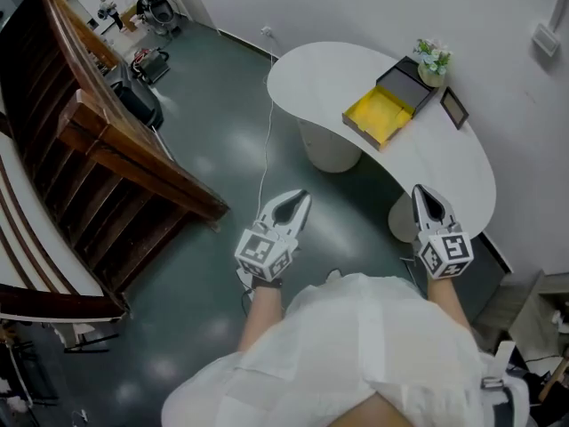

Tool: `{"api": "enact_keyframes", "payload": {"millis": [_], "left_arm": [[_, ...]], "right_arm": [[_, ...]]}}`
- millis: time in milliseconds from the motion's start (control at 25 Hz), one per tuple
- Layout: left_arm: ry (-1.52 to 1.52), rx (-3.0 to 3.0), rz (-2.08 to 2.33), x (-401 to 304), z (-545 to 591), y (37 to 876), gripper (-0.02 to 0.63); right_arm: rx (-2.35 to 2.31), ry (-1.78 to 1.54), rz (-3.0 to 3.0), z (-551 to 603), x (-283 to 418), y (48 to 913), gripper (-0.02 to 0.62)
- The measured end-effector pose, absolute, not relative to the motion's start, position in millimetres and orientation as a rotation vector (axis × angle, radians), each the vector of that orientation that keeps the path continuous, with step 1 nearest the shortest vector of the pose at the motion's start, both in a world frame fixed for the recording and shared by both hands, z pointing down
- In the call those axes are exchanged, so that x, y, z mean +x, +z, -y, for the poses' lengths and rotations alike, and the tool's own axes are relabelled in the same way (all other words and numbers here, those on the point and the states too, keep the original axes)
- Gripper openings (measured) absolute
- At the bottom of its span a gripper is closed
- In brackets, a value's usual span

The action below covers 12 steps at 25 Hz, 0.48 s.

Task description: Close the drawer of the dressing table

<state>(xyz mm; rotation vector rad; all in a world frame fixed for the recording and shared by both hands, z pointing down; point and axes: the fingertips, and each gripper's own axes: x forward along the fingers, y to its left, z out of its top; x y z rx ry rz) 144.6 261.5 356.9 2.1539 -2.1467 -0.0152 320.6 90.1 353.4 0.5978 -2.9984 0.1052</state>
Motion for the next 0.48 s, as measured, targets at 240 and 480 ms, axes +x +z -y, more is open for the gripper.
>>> {"api": "enact_keyframes", "payload": {"millis": [240, 480], "left_arm": [[-0.004, 2.140, 2.168, 83, -276, 351, 0.037], [-0.035, 2.119, 2.175, 39, -271, 353, 0.037]], "right_arm": [[0.605, 0.153, 3.019, -91, 262, 354, 0.011], [0.580, 0.161, 3.023, -79, 216, 355, 0.011]]}}
